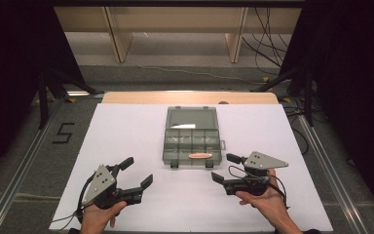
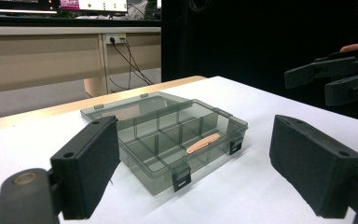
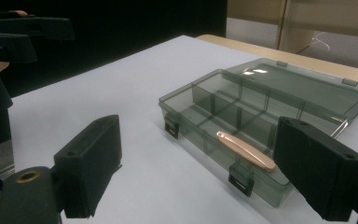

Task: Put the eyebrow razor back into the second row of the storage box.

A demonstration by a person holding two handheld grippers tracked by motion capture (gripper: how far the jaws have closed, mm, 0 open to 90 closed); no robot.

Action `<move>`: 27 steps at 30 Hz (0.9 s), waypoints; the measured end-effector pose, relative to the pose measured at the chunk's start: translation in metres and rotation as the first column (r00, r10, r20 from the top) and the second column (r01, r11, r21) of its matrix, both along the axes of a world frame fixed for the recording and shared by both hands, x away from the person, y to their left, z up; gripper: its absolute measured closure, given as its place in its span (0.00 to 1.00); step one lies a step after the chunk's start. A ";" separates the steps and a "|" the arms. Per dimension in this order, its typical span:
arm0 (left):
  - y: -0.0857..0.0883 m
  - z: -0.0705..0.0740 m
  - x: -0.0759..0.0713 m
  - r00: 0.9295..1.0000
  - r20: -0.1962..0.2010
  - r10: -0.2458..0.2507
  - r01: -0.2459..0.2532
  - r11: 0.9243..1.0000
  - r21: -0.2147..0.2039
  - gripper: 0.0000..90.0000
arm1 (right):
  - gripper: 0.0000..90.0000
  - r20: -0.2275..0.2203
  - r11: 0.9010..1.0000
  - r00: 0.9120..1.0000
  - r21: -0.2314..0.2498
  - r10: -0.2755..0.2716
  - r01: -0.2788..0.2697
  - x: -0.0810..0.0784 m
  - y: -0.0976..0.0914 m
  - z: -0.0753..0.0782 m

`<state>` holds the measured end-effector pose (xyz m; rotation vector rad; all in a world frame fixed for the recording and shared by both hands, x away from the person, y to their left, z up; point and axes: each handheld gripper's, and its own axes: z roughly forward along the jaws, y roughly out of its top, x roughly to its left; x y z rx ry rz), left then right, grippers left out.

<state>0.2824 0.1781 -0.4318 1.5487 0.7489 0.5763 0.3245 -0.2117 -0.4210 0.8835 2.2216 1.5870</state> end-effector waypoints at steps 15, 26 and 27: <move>0.001 0.000 -0.001 1.000 -0.002 0.000 0.000 1.000 -0.006 0.17 | 0.18 0.003 1.000 1.000 0.015 -0.009 0.009 -0.005 -0.005 -0.006; 0.000 0.000 0.000 1.000 0.000 -0.001 0.001 1.000 -0.003 0.17 | 0.18 0.003 1.000 1.000 -0.002 -0.024 0.024 -0.014 -0.009 -0.005; 0.000 0.000 0.000 1.000 0.000 -0.001 0.001 1.000 -0.003 0.17 | 0.18 0.002 1.000 1.000 0.005 -0.016 0.016 -0.014 -0.009 -0.005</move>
